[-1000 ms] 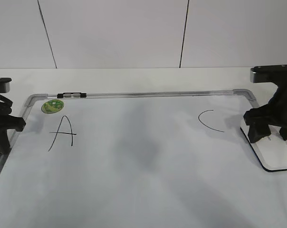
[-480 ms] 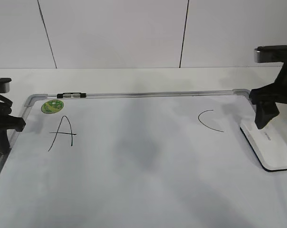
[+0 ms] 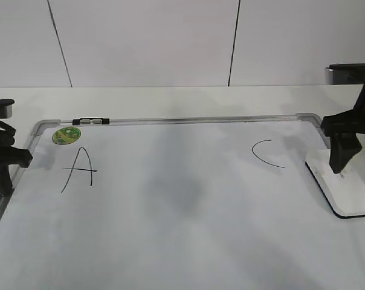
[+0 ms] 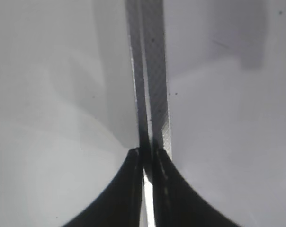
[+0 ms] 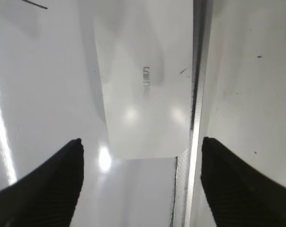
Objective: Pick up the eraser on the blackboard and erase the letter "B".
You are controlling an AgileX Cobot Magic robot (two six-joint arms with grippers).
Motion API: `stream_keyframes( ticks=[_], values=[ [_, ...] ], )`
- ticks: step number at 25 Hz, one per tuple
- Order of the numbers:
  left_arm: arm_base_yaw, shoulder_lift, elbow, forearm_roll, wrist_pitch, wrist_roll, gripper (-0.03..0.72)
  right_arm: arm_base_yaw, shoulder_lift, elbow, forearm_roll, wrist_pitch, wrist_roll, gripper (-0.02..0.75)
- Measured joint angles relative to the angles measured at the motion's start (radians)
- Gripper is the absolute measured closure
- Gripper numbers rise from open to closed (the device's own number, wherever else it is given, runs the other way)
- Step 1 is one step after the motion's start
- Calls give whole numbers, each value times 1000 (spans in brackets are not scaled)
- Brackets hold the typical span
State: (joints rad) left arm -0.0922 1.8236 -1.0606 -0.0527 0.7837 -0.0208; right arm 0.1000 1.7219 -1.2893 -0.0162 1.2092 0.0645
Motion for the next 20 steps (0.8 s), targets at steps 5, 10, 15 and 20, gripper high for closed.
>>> stream_keyframes(
  ticks=[5,10,15,20],
  values=[
    [0,0,0,0,0,0,667,0,0,-26,16,4,0,148],
    [0,0,-2,8,6,13,606,0,0,-37,81,8,0,151],
    [0,0,-20,12,50,21,428,0,0,-37,111,8,0,152],
    [0,0,-62,15,96,21,369,0,-31,-37,113,8,0,152]
  ],
)
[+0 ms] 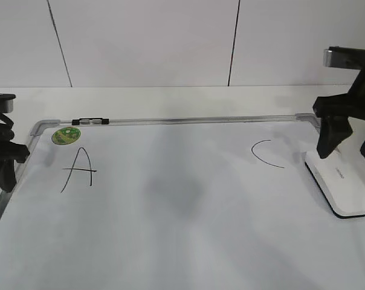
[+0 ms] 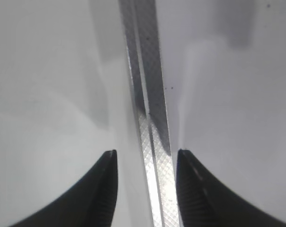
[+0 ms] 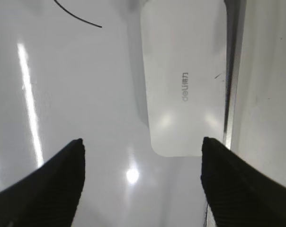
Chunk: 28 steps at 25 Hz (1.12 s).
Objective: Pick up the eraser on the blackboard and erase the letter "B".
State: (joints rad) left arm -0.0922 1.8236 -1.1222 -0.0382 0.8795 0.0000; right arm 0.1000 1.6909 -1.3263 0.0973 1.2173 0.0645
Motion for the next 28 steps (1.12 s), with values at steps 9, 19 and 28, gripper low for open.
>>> stream_keyframes(
  ticks=[9,19,28],
  values=[
    [0,-71,-7,0,176,0,375,0,-113,0,0,3,0,153],
    [0,-108,-7,-4,315,0,379,0,-343,0,0,13,0,153],
    [0,-345,96,-15,321,5,379,0,-631,23,0,33,0,153]
  ],
)
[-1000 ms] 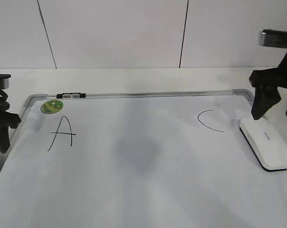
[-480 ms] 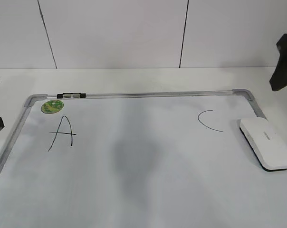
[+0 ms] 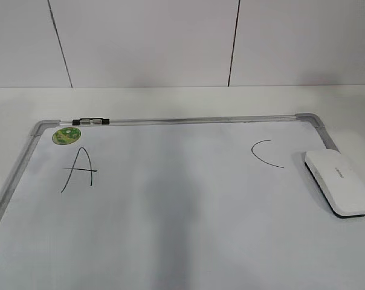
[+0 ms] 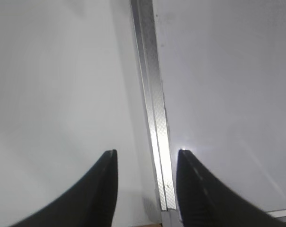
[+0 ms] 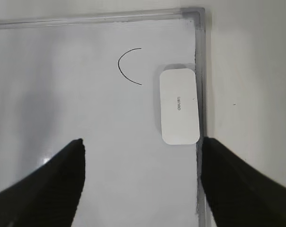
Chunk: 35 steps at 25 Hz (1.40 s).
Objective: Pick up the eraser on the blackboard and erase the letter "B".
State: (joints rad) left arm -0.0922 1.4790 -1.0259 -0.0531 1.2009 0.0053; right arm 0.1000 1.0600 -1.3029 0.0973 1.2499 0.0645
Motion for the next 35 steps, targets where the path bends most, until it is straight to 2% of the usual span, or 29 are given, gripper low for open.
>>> stream_keyframes(
  ticks=[3,8,16,28,35],
  values=[
    [0,-113,55,0,5,0,379,0,-90,68,0,3,0,153],
    [0,-325,111,0,18,0,379,0,-268,267,-43,7,0,153],
    [0,-712,166,0,34,0,379,0,-551,507,-55,7,0,153],
    [0,-1221,340,-2,50,0,380,0,-893,700,-71,-47,-48,153],
    [0,-1429,435,-2,46,0,381,0,-1012,779,-84,-48,-65,153]
  ],
)
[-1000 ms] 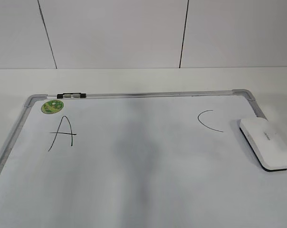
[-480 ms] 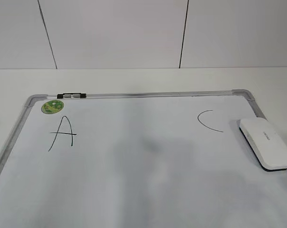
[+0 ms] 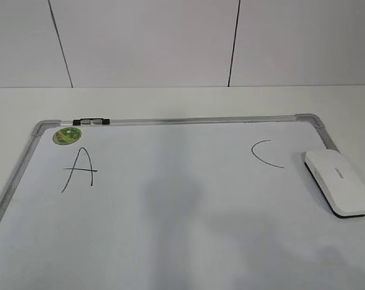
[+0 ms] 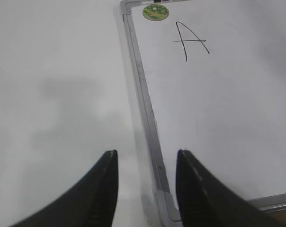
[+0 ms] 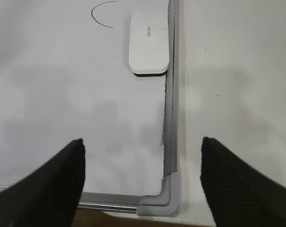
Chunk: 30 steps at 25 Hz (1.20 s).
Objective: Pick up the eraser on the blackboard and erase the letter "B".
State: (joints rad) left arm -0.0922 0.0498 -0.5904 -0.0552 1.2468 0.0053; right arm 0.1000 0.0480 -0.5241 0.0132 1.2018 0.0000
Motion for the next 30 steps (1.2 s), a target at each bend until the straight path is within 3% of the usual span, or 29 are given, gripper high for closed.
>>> stream_keyframes(
  ticks=[10,30],
  values=[
    [0,-37,44,36,-86,0,381,0,-66,10,-65,-16,0,154],
    [0,-37,67,42,-134,0,381,0,-66,27,-66,-42,0,154]
  ],
)
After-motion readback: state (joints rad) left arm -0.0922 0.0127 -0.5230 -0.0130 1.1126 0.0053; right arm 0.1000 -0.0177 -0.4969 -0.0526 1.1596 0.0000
